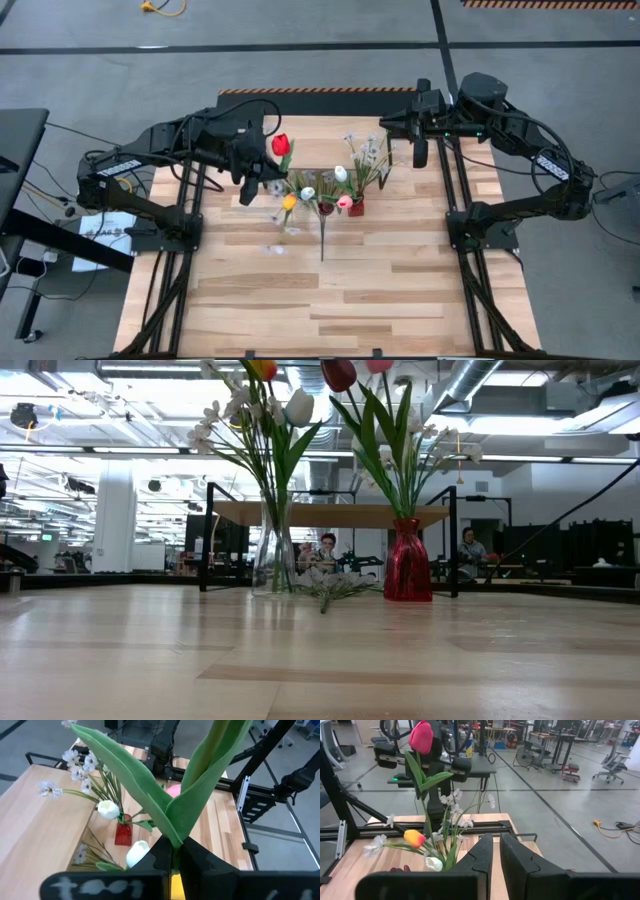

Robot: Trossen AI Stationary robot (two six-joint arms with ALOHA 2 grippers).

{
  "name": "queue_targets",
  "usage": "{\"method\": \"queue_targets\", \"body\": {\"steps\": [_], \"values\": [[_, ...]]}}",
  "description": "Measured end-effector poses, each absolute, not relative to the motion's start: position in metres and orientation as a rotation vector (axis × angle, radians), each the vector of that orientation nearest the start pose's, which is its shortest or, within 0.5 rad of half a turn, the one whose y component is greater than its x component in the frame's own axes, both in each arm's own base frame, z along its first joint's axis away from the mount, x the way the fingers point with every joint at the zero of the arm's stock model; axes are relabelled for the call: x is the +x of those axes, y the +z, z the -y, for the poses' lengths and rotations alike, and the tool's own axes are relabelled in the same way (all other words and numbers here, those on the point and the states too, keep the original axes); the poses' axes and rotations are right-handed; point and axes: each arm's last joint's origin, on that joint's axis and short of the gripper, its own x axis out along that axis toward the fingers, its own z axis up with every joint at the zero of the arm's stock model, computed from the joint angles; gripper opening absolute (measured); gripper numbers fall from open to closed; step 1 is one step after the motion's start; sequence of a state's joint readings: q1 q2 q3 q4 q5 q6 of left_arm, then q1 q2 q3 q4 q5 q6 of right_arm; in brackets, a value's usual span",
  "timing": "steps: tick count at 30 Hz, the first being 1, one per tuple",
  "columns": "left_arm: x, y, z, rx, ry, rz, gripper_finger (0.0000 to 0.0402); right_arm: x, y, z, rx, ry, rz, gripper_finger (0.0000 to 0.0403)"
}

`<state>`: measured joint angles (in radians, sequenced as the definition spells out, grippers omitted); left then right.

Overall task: Pick and place flowers into a vace then onto a shelf
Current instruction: Put the red flower into the transparent vase

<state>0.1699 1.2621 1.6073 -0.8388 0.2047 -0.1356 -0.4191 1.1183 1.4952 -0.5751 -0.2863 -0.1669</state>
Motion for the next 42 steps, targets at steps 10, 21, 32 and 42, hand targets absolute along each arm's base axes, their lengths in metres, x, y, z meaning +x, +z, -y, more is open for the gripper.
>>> {"method": "queue_targets", "body": {"steps": [10, 21, 32, 42], "values": [[0.233, 0.452, -0.038, -0.206, 0.014, -0.451, 0.0000, 0.190, 0.468, 0.076, -0.098, -0.116, -0.197, 0.0027], [0.231, 0.449, -0.037, -0.237, -0.002, -0.485, 0.0000, 0.190, 0.468, 0.076, -0.098, -0.116, -0.197, 0.0027], [0.207, 0.468, -0.033, -0.255, -0.010, -0.372, 0.0000, 0.190, 0.468, 0.076, -0.115, -0.115, -0.198, 0.0027], [0.179, 0.487, -0.028, -0.228, 0.010, -0.238, 0.0000, 0.190, 0.468, 0.076, -0.114, -0.115, -0.198, 0.0027]]}}
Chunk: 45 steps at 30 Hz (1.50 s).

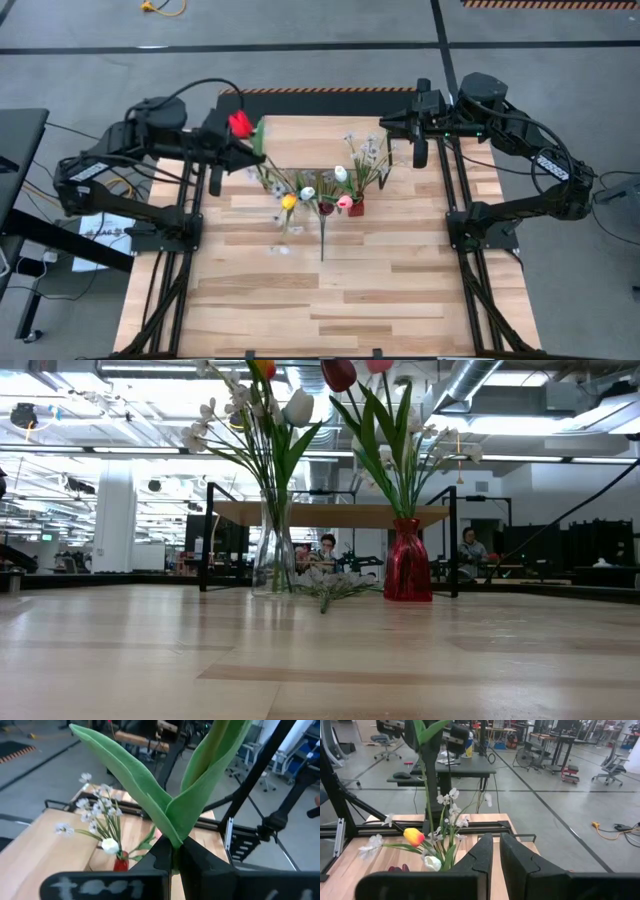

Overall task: Pick and place flowers into a vace then onto a shelf
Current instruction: Put the red flower into the transparent vase

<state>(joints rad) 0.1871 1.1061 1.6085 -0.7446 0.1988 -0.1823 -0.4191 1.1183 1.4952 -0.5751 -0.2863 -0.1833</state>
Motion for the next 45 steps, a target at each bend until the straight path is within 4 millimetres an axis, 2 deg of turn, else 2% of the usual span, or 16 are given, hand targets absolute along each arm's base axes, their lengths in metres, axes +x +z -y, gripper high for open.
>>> {"method": "queue_targets", "body": {"steps": [8, 22, 33, 40, 45], "values": [[0.174, 0.489, -0.029, -0.165, 0.062, -0.221, 0.0000, 0.190, 0.468, 0.076, -0.114, -0.115, -0.198, 0.0027], [0.200, 0.475, -0.033, -0.159, 0.055, -0.298, 0.0000, 0.190, 0.468, 0.076, -0.114, -0.115, -0.199, 0.0027], [0.211, 0.461, -0.023, -0.132, 0.085, -0.304, 0.0000, 0.188, 0.463, 0.075, -0.104, -0.109, -0.252, 0.0027], [0.206, 0.450, -0.018, -0.126, 0.081, -0.303, 0.0000, 0.188, 0.463, 0.075, -0.104, -0.117, -0.252, 0.0027], [0.194, 0.446, -0.016, -0.138, 0.078, -0.244, 0.0000, 0.188, 0.463, 0.076, -0.091, -0.141, -0.252, 0.0027]]}}
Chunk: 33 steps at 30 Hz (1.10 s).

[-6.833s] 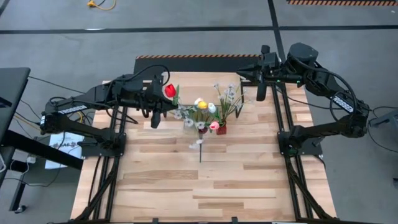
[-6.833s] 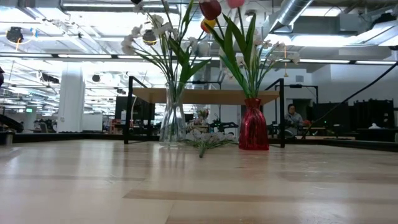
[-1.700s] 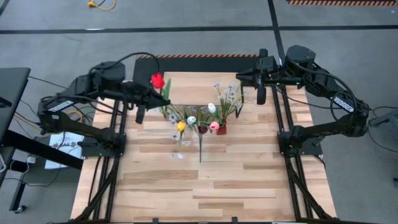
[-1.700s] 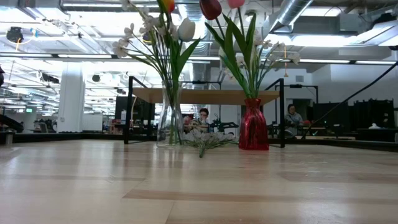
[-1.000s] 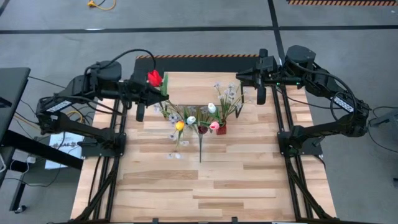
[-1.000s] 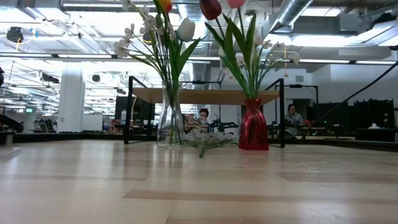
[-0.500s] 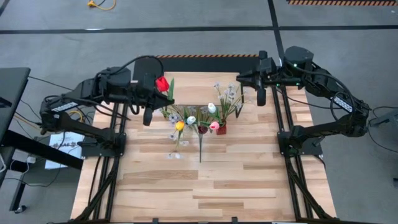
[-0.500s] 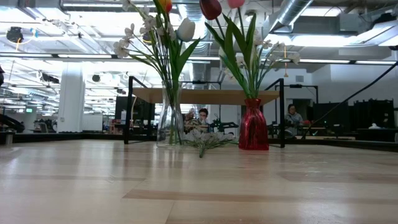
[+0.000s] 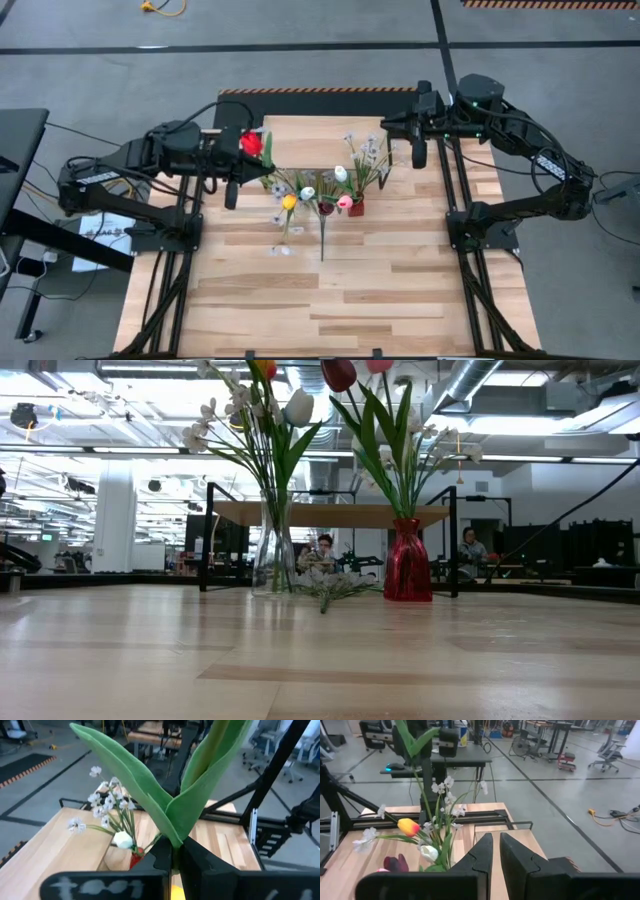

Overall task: Pick and place flowers into a vace then onto a shelf
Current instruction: Put the red flower into the transparent vase

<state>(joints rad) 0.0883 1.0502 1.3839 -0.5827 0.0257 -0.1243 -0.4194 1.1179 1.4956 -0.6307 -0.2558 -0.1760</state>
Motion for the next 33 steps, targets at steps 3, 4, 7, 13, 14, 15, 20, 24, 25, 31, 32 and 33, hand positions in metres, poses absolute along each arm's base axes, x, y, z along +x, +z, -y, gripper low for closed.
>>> {"method": "queue_targets", "body": {"steps": [3, 4, 7, 13, 14, 15, 20, 24, 25, 31, 32, 33], "values": [[0.192, 0.435, -0.016, -0.147, 0.061, -0.233, 0.0000, 0.188, 0.464, 0.076, -0.085, -0.146, -0.243, 0.0027], [0.193, 0.432, -0.017, -0.150, 0.062, -0.229, 0.0000, 0.189, 0.464, 0.076, -0.081, -0.146, -0.238, 0.0027], [0.192, 0.423, -0.020, -0.175, 0.047, -0.220, 0.0000, 0.189, 0.465, 0.076, -0.079, -0.147, -0.233, 0.0027], [0.190, 0.412, -0.026, -0.204, 0.041, -0.223, 0.0000, 0.189, 0.465, 0.076, -0.072, -0.149, -0.227, 0.0027], [0.189, 0.411, -0.027, -0.206, 0.044, -0.224, 0.0000, 0.189, 0.465, 0.076, -0.071, -0.149, -0.227, 0.0027], [0.190, 0.411, -0.028, -0.211, 0.042, -0.228, 0.0000, 0.189, 0.465, 0.076, -0.071, -0.149, -0.227, 0.0027], [0.190, 0.410, -0.030, -0.217, 0.038, -0.227, 0.0000, 0.189, 0.465, 0.076, -0.071, -0.149, -0.227, 0.0027], [0.189, 0.413, -0.032, -0.215, 0.045, -0.219, 0.0000, 0.189, 0.465, 0.076, -0.073, -0.149, -0.227, 0.0027], [0.188, 0.416, -0.032, -0.208, 0.044, -0.212, 0.0000, 0.189, 0.465, 0.076, -0.074, -0.149, -0.228, 0.0027], [0.183, 0.427, -0.031, -0.189, 0.049, -0.213, 0.0000, 0.189, 0.465, 0.076, -0.080, -0.148, -0.228, 0.0027], [0.182, 0.428, -0.031, -0.187, 0.054, -0.218, 0.0000, 0.189, 0.465, 0.076, -0.080, -0.148, -0.228, 0.0027], [0.181, 0.428, -0.031, -0.188, 0.058, -0.223, 0.0000, 0.189, 0.465, 0.076, -0.080, -0.148, -0.228, 0.0027]]}}
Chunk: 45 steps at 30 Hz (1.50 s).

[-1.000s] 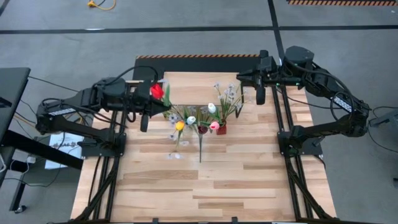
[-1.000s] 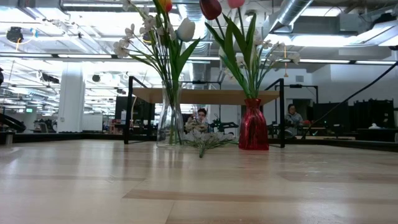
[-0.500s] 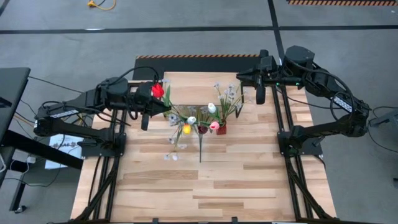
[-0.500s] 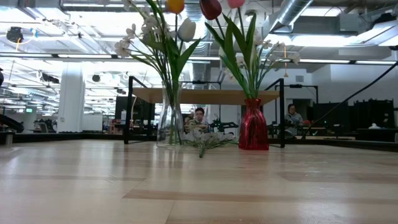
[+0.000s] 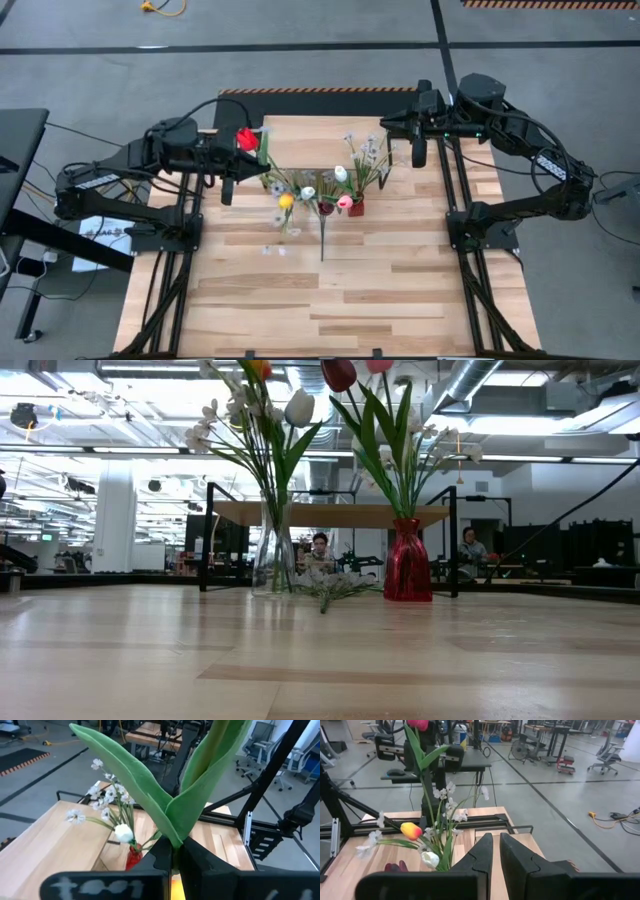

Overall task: Pick and place flowers into a vace then onto a shelf
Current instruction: Put the red flower into the transparent vase

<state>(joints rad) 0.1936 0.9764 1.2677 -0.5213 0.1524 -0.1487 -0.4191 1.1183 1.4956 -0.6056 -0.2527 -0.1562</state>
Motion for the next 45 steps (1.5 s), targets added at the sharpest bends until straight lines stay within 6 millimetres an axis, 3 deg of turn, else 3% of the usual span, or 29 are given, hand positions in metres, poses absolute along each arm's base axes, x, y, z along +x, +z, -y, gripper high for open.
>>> {"method": "queue_targets", "body": {"steps": [15, 31, 38, 45], "values": [[0.203, 0.414, -0.034, -0.205, 0.031, -0.315, 0.0000, 0.189, 0.465, 0.076, -0.081, -0.148, -0.228, 0.0027], [0.197, 0.420, -0.034, -0.184, 0.042, -0.269, 0.0000, 0.189, 0.465, 0.076, -0.089, -0.147, -0.230, 0.0027], [0.189, 0.439, -0.032, -0.194, 0.043, -0.210, 0.0000, 0.188, 0.465, 0.078, -0.094, -0.202, -0.236, 0.0027], [0.190, 0.433, -0.034, -0.224, 0.124, -0.286, 0.0000, 0.188, 0.465, 0.079, -0.100, -0.203, -0.237, 0.0027]]}}
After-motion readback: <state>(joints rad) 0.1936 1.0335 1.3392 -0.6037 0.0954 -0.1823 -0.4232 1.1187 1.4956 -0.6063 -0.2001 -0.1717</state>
